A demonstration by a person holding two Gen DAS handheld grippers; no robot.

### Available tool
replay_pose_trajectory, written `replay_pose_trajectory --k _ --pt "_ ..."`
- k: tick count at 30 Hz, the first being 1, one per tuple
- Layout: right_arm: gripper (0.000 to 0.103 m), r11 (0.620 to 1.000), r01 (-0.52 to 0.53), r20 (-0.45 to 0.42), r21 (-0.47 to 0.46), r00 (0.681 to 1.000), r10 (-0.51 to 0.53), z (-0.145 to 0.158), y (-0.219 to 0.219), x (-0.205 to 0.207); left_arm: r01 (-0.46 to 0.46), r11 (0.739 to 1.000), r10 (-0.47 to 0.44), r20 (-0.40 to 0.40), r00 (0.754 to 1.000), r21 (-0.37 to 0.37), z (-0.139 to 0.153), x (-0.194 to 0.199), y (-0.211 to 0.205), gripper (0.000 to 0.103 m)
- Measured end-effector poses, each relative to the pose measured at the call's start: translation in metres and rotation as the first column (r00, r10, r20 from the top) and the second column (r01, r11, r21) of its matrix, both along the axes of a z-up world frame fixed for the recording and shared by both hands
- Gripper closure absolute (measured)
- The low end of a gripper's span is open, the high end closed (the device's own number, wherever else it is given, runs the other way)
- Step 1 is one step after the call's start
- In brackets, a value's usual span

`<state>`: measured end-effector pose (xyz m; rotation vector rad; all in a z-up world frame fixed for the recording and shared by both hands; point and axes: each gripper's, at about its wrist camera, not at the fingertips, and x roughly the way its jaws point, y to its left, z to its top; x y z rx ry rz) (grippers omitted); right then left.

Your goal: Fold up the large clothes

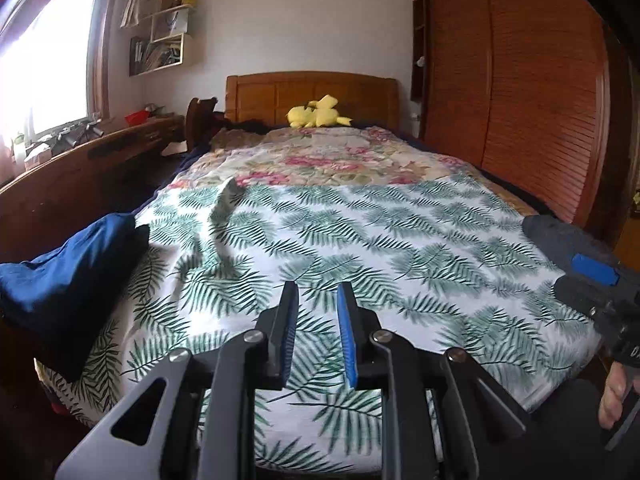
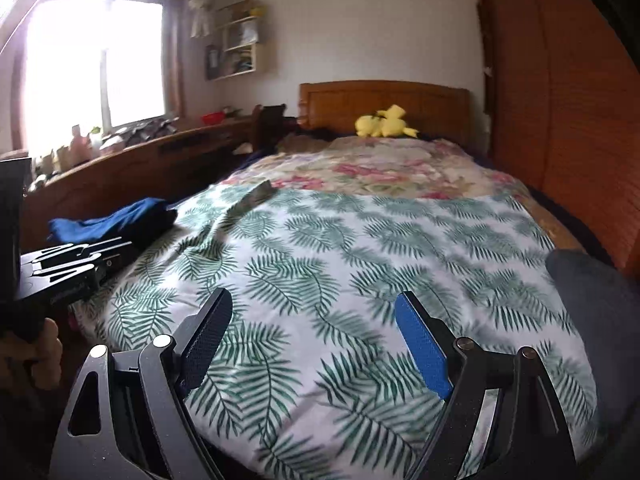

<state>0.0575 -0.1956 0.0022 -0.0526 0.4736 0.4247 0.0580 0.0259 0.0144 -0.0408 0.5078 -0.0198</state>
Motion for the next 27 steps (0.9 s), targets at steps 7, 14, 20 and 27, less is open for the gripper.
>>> replay_pose_trajectory --k 7,14,20,27 --pt "0.018 0.998 0.060 0.025 0.028 0.998 -0.061 0.014 -0.025 -0.019 0.044 0.999 -0.043 0.043 0.998 -0.012 0.028 -0.016 -0.021 0.084" --pt "0.018 0.994 0.087 0.094 0.073 0.991 -0.094 0.045 -0.041 -0.036 0.044 0.999 -0.045 0.115 0.992 0.013 0.059 -0.040 -0.028 0.084" --pt "0.018 0.989 0.089 0.156 0.122 0.982 -0.107 0.066 -0.049 -0.052 0.026 0.999 -0.031 0.164 0.986 0.029 0.075 -0.062 -0.025 0.083" --pt "0.018 0.988 0.088 0.195 0.126 0.975 -0.112 0.073 -0.048 -0.062 0.012 0.999 -0.019 0.173 0.985 0.039 0.077 -0.071 -0.023 0.082"
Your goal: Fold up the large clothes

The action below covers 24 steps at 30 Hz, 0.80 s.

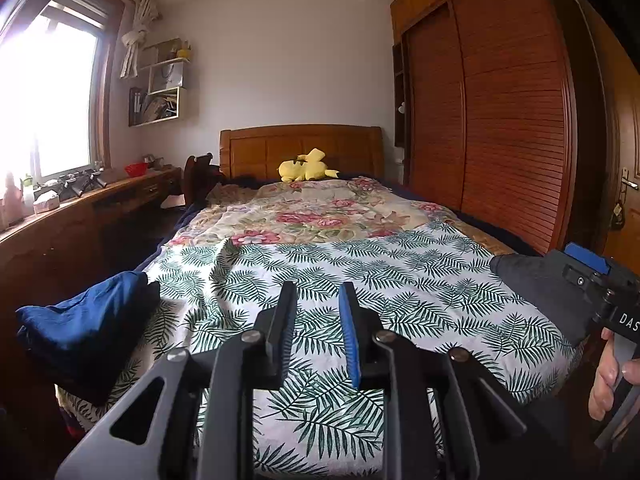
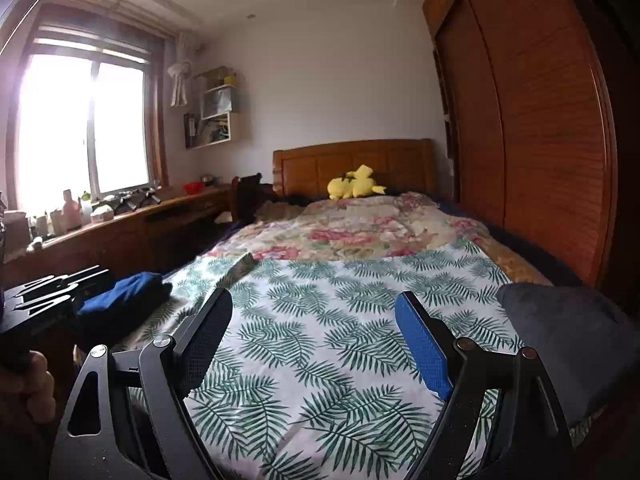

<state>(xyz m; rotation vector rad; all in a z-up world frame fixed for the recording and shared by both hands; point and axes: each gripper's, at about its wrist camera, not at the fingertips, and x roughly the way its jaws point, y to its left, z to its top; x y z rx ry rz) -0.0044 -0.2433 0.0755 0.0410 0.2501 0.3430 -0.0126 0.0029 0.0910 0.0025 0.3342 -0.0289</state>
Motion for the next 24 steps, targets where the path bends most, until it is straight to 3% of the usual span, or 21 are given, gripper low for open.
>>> replay_pose_trajectory --k 24 --pt "0.018 1.000 0.001 -0.017 -0.001 1.000 -0.001 -0.0083 0.0028 0.0006 -0.004 1.000 0.004 -0.022 1.000 0.005 -0.0081 0.0038 -0.0025 0.081"
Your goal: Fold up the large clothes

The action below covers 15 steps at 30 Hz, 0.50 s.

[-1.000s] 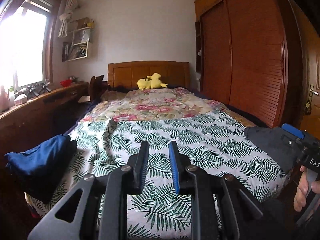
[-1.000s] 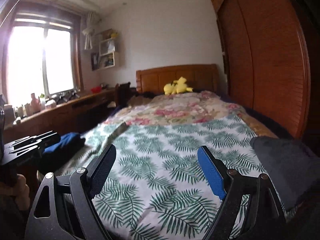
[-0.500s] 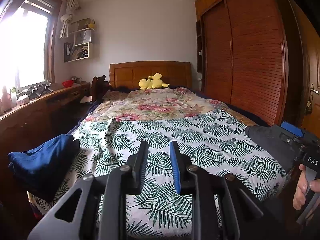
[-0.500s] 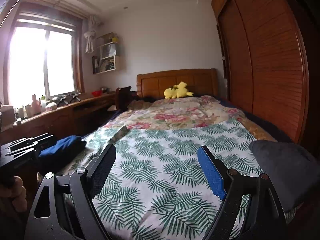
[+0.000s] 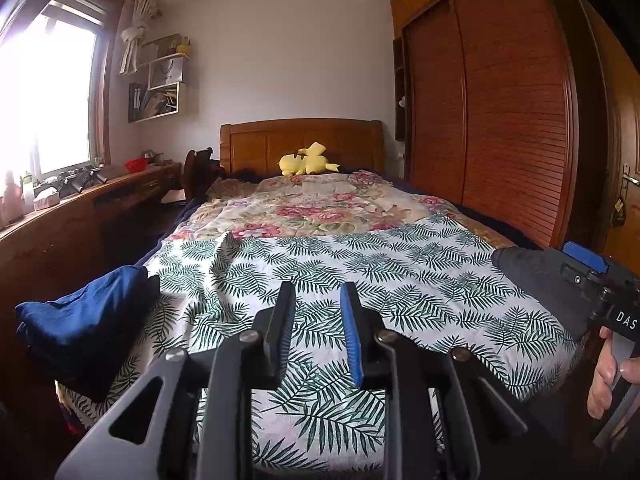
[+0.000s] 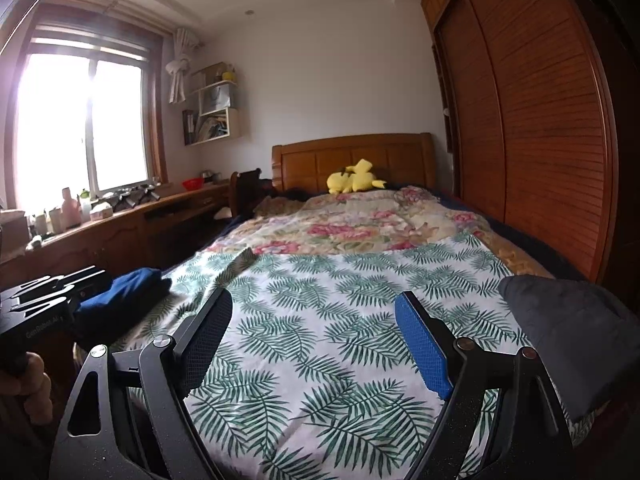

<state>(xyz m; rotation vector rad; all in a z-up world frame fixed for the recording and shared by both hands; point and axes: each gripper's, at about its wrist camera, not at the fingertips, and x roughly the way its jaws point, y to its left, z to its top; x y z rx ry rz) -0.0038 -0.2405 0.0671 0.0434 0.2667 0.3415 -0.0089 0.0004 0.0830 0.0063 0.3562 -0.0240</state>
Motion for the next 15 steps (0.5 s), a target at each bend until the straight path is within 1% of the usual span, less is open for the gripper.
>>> replay_pose_trajectory --k 15 --pt "0.018 1.000 0.003 -0.004 -0.005 1.000 -0.003 -0.0036 0.0025 -0.0009 -0.002 1.000 0.002 -0.003 1.000 0.002 -0.0020 0.0005 -0.0006 0.080"
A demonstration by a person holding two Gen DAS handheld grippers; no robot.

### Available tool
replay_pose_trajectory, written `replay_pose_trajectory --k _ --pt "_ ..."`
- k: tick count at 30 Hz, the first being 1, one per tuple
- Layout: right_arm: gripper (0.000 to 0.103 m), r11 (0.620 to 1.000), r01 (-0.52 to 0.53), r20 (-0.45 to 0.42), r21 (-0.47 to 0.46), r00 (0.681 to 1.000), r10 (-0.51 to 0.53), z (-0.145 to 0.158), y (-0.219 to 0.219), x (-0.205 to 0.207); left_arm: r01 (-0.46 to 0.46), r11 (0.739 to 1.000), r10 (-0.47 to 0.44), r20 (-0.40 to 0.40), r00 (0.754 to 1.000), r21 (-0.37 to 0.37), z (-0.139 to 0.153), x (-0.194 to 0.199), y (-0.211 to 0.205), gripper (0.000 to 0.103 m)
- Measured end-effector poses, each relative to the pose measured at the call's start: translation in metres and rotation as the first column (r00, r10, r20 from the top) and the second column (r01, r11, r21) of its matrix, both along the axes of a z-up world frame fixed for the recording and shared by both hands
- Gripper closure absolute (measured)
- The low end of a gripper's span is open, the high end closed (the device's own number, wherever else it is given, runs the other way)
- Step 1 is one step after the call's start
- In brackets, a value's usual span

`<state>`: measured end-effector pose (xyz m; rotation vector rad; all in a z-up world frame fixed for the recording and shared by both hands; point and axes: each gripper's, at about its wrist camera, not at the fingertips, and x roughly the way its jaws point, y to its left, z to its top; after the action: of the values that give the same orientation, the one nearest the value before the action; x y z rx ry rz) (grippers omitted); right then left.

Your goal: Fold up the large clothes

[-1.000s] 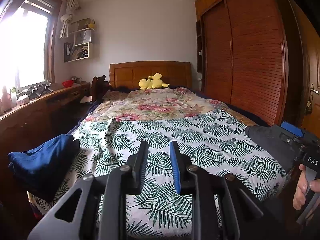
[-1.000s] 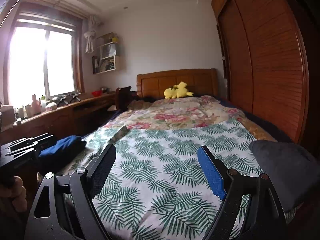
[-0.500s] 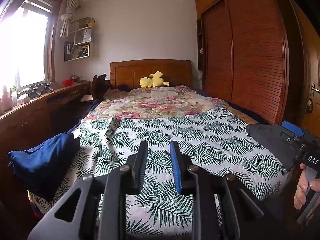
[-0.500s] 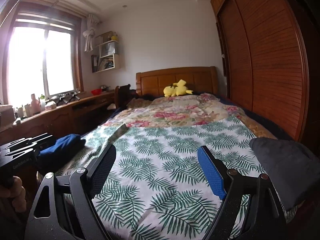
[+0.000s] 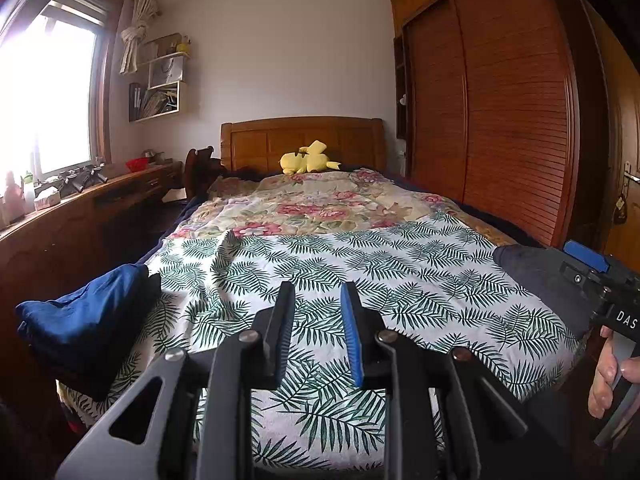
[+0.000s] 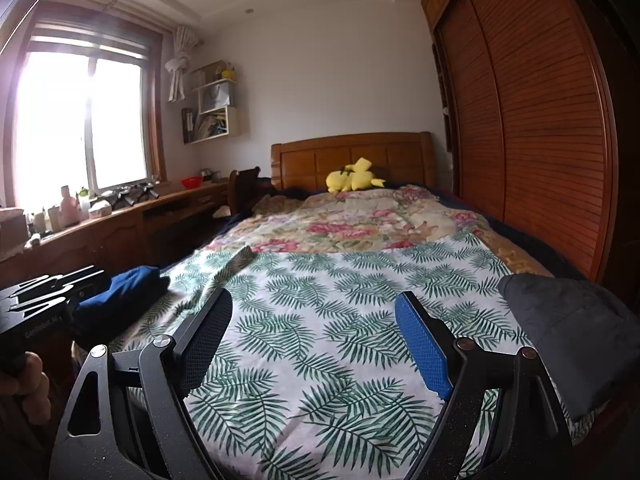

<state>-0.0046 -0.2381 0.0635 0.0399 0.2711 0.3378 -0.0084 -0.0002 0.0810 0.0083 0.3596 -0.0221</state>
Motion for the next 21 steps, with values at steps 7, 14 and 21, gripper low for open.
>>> replay_pose_trajectory --k 7,14,21 --pt "0.018 1.000 0.000 -0.002 0.001 1.000 0.000 -0.0014 0.0000 -0.0007 0.000 1.000 0.000 -0.001 1.000 0.001 -0.0009 -0.0001 0.0001 0.080" --pt "0.018 1.000 0.000 -0.001 0.001 1.000 0.000 -0.0006 -0.0007 0.0001 0.003 1.000 -0.003 0.006 1.000 0.002 -0.0027 -0.0027 0.0001 0.080" --pt "0.018 1.000 0.000 -0.002 0.001 1.000 0.000 -0.0005 -0.0006 0.0003 0.004 1.000 -0.004 0.006 1.000 0.002 -0.0028 -0.0036 -0.0002 0.080"
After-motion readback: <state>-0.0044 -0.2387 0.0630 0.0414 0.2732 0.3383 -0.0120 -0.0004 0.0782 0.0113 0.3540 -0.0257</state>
